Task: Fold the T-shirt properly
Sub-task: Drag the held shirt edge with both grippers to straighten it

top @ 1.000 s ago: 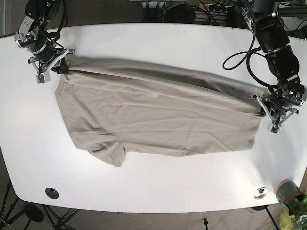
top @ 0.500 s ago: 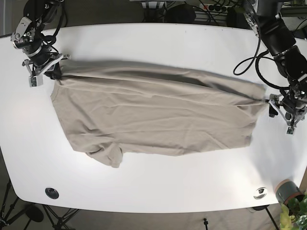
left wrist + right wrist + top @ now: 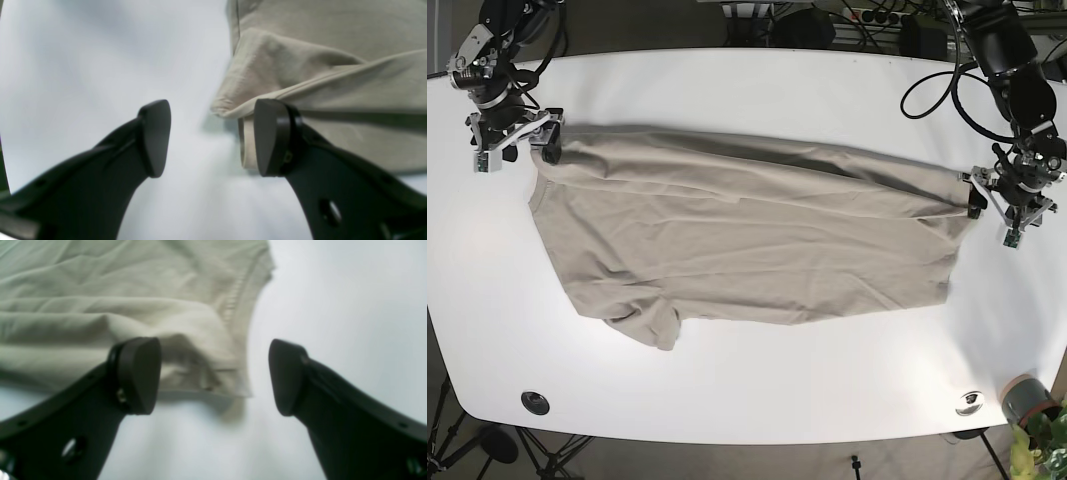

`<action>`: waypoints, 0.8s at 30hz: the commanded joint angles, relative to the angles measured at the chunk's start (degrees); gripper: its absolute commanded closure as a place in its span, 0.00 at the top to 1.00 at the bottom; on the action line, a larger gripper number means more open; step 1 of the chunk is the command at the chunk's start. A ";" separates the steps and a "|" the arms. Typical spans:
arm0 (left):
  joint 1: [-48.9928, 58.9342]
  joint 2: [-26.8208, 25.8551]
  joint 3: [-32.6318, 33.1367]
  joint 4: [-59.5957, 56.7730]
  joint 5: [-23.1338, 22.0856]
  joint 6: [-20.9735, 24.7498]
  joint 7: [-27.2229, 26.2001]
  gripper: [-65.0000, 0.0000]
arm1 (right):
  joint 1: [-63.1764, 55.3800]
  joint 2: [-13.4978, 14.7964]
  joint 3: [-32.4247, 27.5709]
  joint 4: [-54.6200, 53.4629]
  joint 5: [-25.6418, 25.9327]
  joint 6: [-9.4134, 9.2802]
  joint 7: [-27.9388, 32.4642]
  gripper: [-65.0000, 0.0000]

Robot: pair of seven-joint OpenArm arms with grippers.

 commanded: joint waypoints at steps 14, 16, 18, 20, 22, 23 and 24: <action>0.36 2.57 0.96 0.99 -0.43 0.19 -1.62 0.57 | 0.35 1.23 1.92 -5.77 5.60 0.31 1.07 0.75; 0.36 2.48 0.96 -0.33 -0.43 0.19 -3.12 0.57 | 1.31 1.67 1.83 -7.97 5.86 0.31 1.07 0.75; 0.36 2.40 0.96 -1.65 -0.34 0.19 -4.52 0.57 | 1.75 1.93 1.83 -9.38 5.95 0.31 1.07 0.75; 0.27 2.40 1.05 -4.19 -0.25 0.28 -6.37 0.57 | 2.19 1.93 1.83 -11.84 5.60 0.31 1.07 0.75; 0.10 2.31 1.05 -5.25 -0.25 0.28 -6.99 0.57 | 2.28 2.11 1.83 -12.98 5.95 0.40 1.07 0.75; 0.10 2.31 1.05 -5.43 -0.25 0.19 -7.16 0.57 | 2.28 2.11 1.83 -13.07 5.95 0.40 1.07 0.74; 0.27 2.31 1.05 -5.43 -0.25 0.19 -7.25 0.56 | 2.28 2.11 1.83 -12.98 5.78 0.40 1.07 0.72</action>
